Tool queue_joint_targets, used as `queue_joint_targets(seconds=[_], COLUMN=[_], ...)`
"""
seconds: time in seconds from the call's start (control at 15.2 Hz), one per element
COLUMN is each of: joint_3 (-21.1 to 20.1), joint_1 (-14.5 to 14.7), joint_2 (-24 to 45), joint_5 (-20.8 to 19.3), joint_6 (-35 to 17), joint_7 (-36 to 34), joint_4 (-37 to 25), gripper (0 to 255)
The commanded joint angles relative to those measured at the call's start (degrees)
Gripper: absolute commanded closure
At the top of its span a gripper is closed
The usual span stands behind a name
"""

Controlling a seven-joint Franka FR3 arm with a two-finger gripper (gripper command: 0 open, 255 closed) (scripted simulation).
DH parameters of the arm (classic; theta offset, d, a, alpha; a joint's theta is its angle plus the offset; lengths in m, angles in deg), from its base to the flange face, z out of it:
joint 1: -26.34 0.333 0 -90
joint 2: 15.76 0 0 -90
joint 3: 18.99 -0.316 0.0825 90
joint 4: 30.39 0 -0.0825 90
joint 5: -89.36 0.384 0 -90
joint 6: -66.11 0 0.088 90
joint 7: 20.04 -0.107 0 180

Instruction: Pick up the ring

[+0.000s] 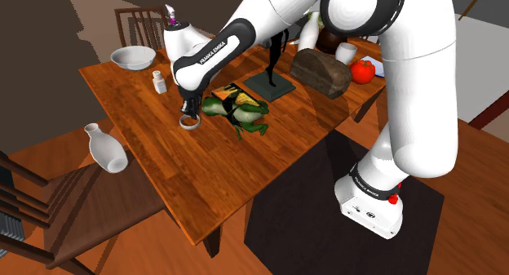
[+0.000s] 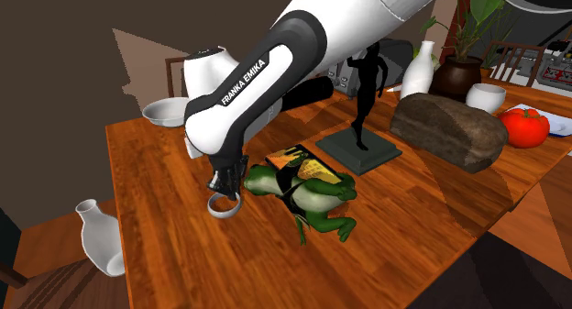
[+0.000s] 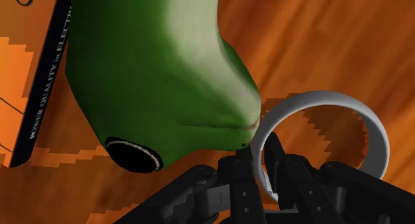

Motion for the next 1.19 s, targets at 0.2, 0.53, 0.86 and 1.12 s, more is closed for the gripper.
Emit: queue_joint_targets(seconds=[0.2,0.53,0.86,1.12], joint_3=[0.2,-0.1,-0.4,-0.5], joint_1=[-0.1,-0.3,-0.5,-0.6], joint_2=[-1.2,-3.7,-6.0,-6.9], joint_5=[0.0,0.5,1.0,1.2], joint_6=[1.3,4.0,6.8,8.0], joint_7=[-0.2,0.2,0.6,0.7], joint_4=[0.4,0.2,-0.4,-0.7], gripper=[255,255,255,255])
